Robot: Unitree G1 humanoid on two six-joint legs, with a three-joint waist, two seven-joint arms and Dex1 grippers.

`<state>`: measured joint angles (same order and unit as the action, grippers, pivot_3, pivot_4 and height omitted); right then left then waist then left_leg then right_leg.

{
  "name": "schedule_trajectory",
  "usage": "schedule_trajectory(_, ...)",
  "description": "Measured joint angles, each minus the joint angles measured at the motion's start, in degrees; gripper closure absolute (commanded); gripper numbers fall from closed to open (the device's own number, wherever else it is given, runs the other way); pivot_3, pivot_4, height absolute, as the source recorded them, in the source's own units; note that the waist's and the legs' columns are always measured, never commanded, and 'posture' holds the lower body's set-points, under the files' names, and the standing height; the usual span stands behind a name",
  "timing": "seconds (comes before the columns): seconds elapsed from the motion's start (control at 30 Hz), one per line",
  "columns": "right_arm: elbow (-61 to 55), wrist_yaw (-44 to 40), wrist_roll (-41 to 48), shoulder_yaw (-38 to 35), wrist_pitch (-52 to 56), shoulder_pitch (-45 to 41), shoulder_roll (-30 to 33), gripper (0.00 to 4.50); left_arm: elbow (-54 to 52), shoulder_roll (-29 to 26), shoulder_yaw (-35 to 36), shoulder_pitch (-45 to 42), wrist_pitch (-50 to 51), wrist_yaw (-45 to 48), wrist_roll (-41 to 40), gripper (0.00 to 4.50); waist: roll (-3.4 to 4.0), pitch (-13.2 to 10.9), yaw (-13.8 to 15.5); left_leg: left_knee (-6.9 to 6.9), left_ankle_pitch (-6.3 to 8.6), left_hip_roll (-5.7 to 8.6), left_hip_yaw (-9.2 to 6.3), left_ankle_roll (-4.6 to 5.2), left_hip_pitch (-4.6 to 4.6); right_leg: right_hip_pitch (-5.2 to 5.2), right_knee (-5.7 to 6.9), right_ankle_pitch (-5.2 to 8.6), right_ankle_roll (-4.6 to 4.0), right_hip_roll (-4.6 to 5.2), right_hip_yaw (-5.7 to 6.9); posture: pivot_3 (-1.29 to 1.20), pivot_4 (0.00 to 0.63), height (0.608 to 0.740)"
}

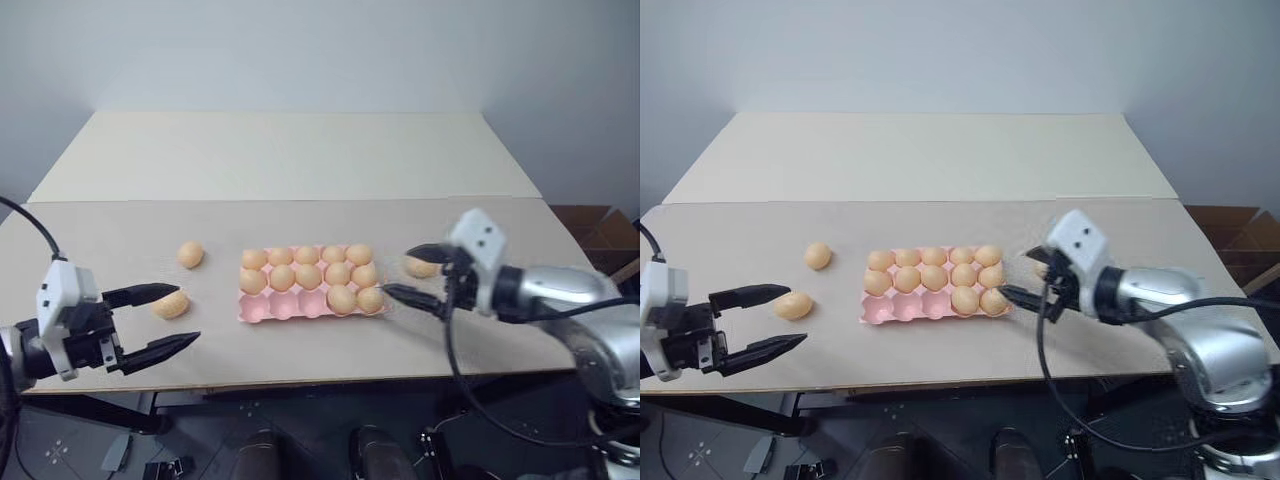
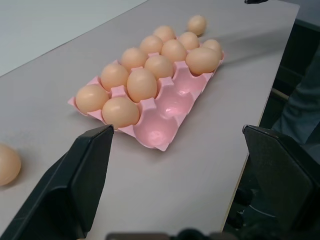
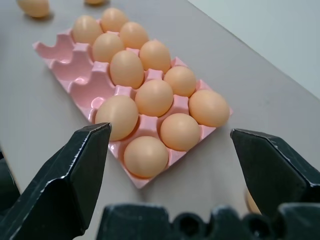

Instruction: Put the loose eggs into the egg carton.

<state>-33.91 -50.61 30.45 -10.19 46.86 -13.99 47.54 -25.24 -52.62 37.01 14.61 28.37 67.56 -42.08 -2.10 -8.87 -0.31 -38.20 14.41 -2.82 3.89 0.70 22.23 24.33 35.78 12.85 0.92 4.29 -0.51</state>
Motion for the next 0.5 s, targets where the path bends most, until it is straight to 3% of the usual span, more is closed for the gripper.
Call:
schedule_trajectory(0.2, 9.3, -16.9, -0.9, -6.7, -20.0, 11.0, 4.2, 0.04, 3.3, 0.0, 2.0, 1.6, -2.3, 3.2, 0.5, 0.00, 0.00, 0.0, -0.3, -0.01, -0.01, -0.01, 0.07, 0.00, -0.18, -0.11, 0.06, 0.24, 0.35, 0.00, -0.12, 0.00, 0.150, 0.740)
schedule_trajectory(0.5, 14.3, -16.6, -2.9, -6.0, -25.5, 10.1, 4.3, 0.04, 2.3, 0.5, 2.0, 1.8, -2.3, 2.6, 0.5, 0.00, 0.00, 0.0, -0.3, -0.01, -0.01, -0.02, 0.13, -0.01, -0.20, -0.07, 0.12, 0.25, 0.28, 0.00, -0.20, 0.00, 0.150, 0.740)
